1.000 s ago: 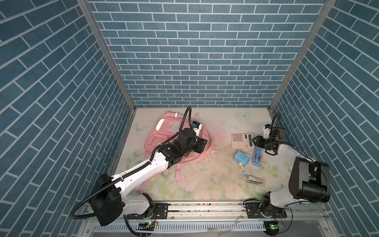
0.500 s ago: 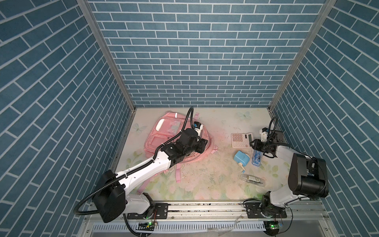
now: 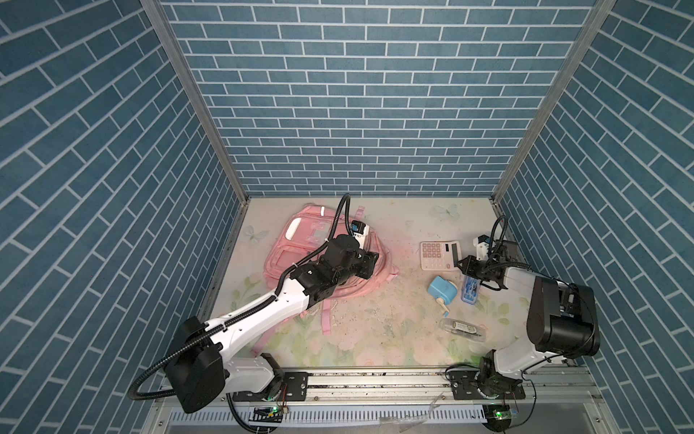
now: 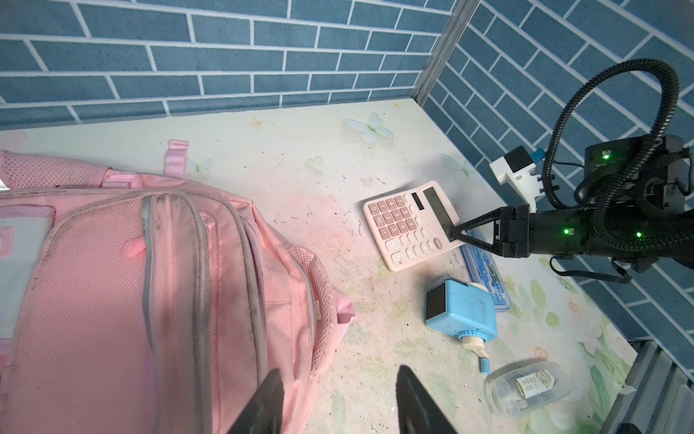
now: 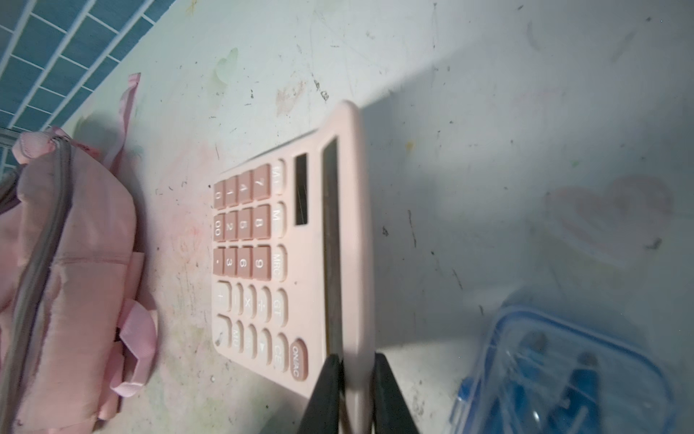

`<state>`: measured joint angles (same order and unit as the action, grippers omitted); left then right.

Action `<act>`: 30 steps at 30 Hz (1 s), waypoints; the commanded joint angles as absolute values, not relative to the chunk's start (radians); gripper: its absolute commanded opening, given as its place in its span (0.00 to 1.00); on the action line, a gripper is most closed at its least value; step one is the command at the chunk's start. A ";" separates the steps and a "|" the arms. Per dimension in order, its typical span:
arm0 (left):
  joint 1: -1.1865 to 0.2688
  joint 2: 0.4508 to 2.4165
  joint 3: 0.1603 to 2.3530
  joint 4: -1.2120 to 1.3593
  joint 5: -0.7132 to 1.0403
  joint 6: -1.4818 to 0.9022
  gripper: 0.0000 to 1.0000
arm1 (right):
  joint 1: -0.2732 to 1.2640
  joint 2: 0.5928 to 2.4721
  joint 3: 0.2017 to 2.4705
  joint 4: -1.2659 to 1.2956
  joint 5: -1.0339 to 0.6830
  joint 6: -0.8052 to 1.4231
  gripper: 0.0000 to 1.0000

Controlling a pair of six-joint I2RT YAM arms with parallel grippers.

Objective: Pack the student bag
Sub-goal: 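Grasp the pink calculator by its edge with the right gripper, then carry the calculator into the open backpack compartment with the right gripper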

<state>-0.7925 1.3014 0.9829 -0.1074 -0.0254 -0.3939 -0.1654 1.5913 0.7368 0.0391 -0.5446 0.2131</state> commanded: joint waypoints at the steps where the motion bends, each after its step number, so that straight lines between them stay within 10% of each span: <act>1: -0.797 1.279 0.969 -0.118 -0.057 -0.400 0.50 | -0.166 1.598 0.728 0.040 -0.590 0.209 0.11; 30: -0.751 1.395 1.025 -0.453 -0.236 -0.350 0.58 | -0.015 1.123 0.810 -0.077 -0.644 0.434 0.00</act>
<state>-0.7547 1.3830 0.9890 -0.4660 -0.2386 -0.3634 -0.0414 1.1519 0.7841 -0.0605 -0.6624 0.3820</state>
